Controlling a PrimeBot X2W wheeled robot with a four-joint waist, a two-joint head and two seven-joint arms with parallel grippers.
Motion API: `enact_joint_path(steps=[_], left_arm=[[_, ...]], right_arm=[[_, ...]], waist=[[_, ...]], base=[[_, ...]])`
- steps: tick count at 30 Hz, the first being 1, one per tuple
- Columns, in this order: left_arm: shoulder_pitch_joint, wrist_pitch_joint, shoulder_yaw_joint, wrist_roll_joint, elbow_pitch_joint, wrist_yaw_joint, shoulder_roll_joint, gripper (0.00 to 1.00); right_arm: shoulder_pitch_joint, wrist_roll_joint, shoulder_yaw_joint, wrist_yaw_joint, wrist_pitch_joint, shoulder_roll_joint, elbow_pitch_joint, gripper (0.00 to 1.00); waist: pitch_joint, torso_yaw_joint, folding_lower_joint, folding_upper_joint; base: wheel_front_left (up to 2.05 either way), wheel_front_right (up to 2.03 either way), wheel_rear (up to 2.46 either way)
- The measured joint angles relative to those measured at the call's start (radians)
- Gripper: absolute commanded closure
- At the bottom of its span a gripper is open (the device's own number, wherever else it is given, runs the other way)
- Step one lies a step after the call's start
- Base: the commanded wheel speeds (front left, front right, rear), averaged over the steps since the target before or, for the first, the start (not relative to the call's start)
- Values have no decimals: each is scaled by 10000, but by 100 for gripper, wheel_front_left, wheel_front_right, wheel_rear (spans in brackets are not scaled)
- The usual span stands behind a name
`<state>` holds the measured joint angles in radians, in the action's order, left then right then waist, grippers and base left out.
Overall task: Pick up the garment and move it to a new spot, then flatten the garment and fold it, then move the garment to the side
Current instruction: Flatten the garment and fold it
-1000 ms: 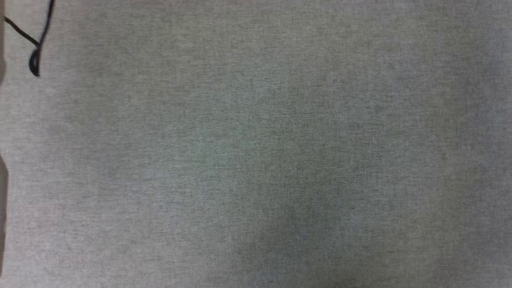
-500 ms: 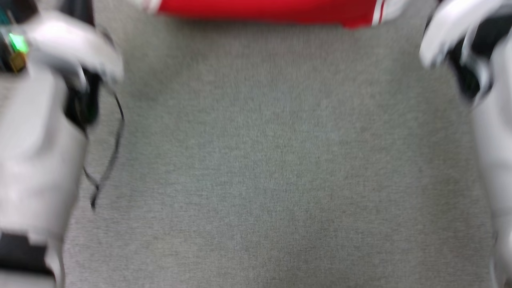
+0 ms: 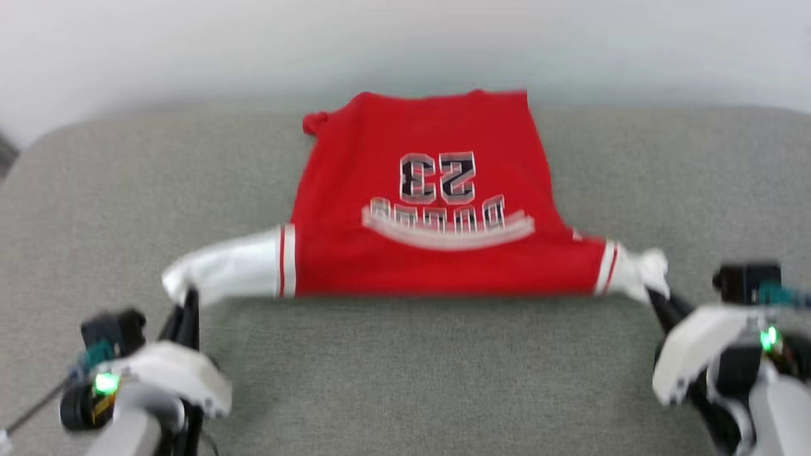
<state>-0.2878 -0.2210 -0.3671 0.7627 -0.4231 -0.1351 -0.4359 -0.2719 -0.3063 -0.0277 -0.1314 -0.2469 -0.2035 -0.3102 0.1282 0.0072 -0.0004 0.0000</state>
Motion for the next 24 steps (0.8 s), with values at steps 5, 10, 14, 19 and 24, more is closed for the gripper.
enact_joint_path(steps=[5,10,14,19,24], left_arm=[[1908,368,-146,255,759,-447,-96,100],[3108,483,-253,328,1352,-913,-98,100],[3593,688,-389,230,1887,-1296,-247,100],[3761,869,-577,59,2504,-1515,-313,100],[3744,851,-725,-244,3012,-1655,-393,100]], right_arm=[[2526,33,723,0,-608,694,1323,100],[4379,228,1252,0,-1220,1120,2082,100],[5114,451,1342,0,-1670,1260,2412,93],[5422,397,1325,2,-1935,1365,2765,0],[4611,334,1885,4,-1526,1323,3413,0]], waist=[[-757,97,-1,0],[-1295,187,-1,0],[-1420,218,0,0],[-1429,265,1,0],[-1356,244,2,0]], base=[[0,0,0],[0,0,0],[0,0,0],[0,0,0],[0,0,0]])
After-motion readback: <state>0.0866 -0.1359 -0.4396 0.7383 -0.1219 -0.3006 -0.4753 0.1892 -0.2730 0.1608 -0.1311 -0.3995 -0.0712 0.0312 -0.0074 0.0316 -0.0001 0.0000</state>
